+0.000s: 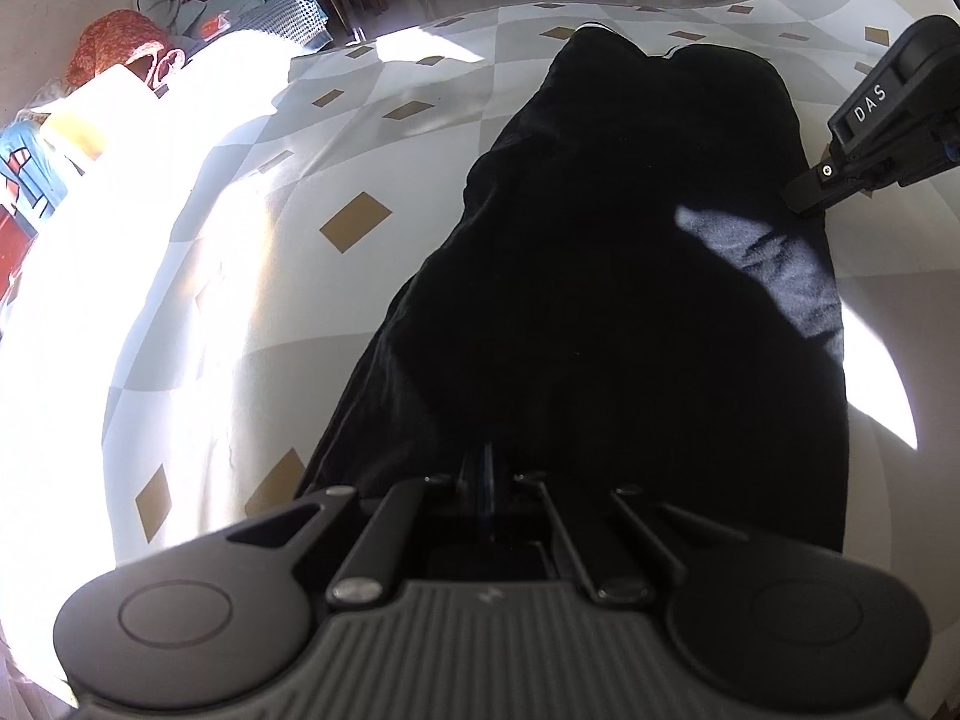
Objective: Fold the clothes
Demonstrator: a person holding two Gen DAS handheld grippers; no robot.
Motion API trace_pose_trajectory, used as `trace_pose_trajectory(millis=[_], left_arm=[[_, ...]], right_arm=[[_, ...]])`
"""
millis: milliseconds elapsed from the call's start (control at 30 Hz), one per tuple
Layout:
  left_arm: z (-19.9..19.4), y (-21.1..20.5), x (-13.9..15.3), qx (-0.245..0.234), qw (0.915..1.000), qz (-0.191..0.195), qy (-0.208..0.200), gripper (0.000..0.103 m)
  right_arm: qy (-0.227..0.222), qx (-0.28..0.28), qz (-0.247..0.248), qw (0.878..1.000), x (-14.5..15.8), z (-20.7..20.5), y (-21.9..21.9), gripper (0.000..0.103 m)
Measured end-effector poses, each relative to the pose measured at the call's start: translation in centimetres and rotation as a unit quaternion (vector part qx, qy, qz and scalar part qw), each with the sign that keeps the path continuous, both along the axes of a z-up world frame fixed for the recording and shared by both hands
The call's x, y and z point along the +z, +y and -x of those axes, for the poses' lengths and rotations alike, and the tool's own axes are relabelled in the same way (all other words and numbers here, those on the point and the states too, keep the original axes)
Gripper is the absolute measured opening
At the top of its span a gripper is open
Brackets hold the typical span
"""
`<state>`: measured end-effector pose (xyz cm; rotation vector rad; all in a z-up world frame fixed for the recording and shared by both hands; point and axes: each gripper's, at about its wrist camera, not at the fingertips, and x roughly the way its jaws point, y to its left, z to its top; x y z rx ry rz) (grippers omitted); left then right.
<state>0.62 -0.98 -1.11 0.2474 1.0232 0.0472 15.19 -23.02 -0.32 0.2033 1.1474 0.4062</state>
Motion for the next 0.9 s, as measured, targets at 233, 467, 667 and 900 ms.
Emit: trace_pose_trajectory(millis=[233,467,667,900], left_arm=[[-0.4,0.7,0.4,0.016,0.9994,0.022,0.020,0.000],[-0.7,1.0,0.4,0.030,0.9989,0.030,0.022,0.000],[-0.8,1.5,0.7,0.045,0.9979,0.042,0.020,0.003],[0.2,3.0,2.5,0.086,0.9952,0.048,0.007,0.044]], right_arm=[[-0.007,0.061,0.034,0.998,0.4,-0.3,0.8,0.000],[-0.011,0.074,0.046,0.996,0.5,-0.4,1.2,0.000],[-0.021,0.042,-0.003,0.999,2.3,-1.5,0.5,0.000],[-0.051,0.000,-0.027,0.998,3.0,-3.6,0.2,0.005]])
